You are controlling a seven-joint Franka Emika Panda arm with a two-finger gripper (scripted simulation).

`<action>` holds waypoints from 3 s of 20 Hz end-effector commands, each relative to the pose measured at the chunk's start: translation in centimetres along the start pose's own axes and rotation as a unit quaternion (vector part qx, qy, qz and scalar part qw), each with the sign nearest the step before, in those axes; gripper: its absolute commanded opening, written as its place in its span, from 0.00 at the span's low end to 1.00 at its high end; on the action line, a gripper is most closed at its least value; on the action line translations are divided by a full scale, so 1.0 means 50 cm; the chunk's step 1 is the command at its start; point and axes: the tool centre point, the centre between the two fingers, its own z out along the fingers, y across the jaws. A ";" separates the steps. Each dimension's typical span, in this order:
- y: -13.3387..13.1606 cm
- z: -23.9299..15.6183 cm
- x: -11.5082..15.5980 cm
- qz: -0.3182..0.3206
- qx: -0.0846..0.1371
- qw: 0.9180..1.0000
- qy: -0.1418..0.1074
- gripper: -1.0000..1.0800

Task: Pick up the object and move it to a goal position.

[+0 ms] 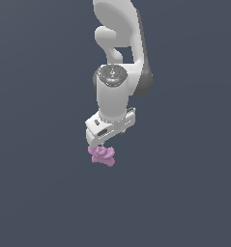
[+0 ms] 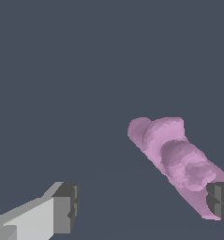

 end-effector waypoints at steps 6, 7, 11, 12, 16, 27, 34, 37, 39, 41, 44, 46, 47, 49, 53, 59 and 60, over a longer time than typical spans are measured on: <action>0.029 0.009 0.001 -0.095 0.001 0.996 0.001 0.96; 0.032 0.011 0.002 -0.107 0.001 0.994 0.001 0.96; 0.048 0.015 0.002 -0.156 0.001 0.988 0.002 0.96; 0.052 0.017 0.002 -0.168 0.001 0.986 0.003 0.96; 0.068 0.021 0.001 -0.217 0.001 0.976 0.004 0.96; 0.105 0.031 -0.001 -0.325 0.001 0.946 0.008 0.96; 0.116 0.034 -0.002 -0.356 0.001 0.935 0.010 0.96; 0.117 0.034 -0.002 -0.360 0.001 0.933 0.010 0.96; 0.117 0.034 -0.002 -0.358 0.001 0.934 0.010 0.96; 0.117 0.038 -0.003 -0.358 0.001 0.934 0.010 0.96; 0.117 0.055 -0.003 -0.359 0.001 0.933 0.010 0.96; 0.116 0.075 -0.002 -0.359 0.001 0.933 0.010 0.96; 0.115 0.087 -0.002 -0.359 0.001 0.933 0.010 0.96; 0.115 0.109 -0.003 -0.360 0.001 0.933 0.010 0.96; 0.114 0.133 -0.002 -0.361 0.001 0.933 0.010 0.96; 0.117 0.135 0.000 -0.360 0.001 0.933 0.010 0.00; 0.117 0.135 0.000 -0.360 0.001 0.933 0.010 0.00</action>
